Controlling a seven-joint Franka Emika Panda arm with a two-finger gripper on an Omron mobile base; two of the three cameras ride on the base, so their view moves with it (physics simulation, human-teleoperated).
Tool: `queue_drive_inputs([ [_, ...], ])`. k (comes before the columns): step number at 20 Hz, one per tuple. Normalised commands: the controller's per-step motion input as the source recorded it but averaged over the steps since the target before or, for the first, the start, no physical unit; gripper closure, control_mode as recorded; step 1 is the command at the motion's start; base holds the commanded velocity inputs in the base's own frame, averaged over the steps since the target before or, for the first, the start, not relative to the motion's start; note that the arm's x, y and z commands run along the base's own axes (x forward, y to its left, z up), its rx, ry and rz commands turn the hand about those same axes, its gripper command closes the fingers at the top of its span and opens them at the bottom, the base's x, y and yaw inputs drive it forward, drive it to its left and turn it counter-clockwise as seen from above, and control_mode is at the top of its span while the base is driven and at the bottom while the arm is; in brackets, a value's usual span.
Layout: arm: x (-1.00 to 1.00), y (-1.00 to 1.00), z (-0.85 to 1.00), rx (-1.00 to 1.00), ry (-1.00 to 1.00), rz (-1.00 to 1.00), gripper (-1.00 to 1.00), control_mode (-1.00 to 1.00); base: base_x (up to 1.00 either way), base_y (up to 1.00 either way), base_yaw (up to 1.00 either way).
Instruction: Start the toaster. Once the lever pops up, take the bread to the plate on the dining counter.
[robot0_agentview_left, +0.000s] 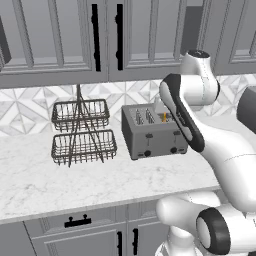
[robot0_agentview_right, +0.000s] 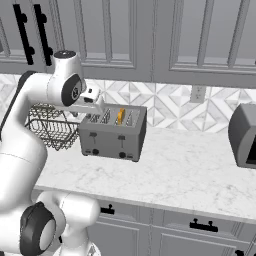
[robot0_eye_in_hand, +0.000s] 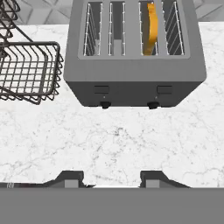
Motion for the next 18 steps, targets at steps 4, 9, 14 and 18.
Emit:
queue_drive_inputs([
  [4,0.0,-0.04,0.0,0.0,-0.09,0.0,-1.0,-1.0,0.0,0.0,0.0],
  [9,0.0,-0.26,-0.16,0.0,-0.26,0.0,-1.0,-1.0,0.0,0.0,0.0],
  [14,0.0,-0.44,-0.46,0.0,-0.25,0.0,-1.0,-1.0,0.0,0.0,0.0],
  [18,0.07,-0.21,-0.51,0.0,-0.2,0.0,-1.0,-1.0,0.0,0.0,0.0],
])
